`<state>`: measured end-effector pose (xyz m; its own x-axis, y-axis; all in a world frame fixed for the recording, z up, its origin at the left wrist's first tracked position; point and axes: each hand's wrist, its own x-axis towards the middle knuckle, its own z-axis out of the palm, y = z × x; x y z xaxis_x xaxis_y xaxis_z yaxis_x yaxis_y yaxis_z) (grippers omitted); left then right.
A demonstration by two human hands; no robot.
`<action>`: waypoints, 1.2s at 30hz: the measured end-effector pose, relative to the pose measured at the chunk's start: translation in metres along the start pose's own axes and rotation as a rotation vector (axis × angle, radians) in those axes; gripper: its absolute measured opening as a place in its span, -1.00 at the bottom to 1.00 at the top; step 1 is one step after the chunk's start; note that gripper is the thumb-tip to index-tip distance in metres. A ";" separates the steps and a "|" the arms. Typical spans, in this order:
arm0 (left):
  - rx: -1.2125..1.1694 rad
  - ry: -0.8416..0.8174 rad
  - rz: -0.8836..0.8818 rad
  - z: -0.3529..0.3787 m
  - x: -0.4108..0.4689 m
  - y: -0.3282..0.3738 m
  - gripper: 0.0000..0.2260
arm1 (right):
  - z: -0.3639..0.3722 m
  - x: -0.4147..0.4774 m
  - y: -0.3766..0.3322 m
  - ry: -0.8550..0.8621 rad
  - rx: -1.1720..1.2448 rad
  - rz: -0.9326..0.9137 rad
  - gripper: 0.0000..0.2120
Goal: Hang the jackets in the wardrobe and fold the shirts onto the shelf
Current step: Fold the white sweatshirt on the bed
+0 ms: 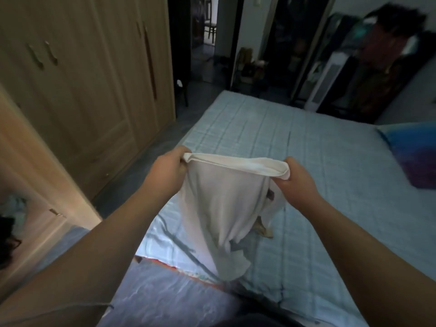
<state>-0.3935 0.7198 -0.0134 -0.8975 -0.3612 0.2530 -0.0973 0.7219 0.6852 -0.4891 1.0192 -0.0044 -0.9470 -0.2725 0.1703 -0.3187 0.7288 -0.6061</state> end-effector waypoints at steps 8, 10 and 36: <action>-0.305 -0.004 -0.025 0.080 0.027 0.074 -0.88 | -0.090 -0.005 0.042 0.169 -0.167 0.060 -0.69; -0.278 -0.087 0.112 0.098 0.039 0.098 -0.94 | -0.117 -0.005 0.065 0.224 -0.285 0.109 -0.65; 0.252 -0.219 0.270 0.381 0.121 0.390 -0.82 | -0.382 0.010 0.474 -0.254 -0.288 0.209 -0.81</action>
<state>-0.7043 1.1824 0.0240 -0.9727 -0.0257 0.2308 0.0756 0.9048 0.4191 -0.6650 1.6019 0.0069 -0.9637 -0.2199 -0.1513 -0.1535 0.9202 -0.3600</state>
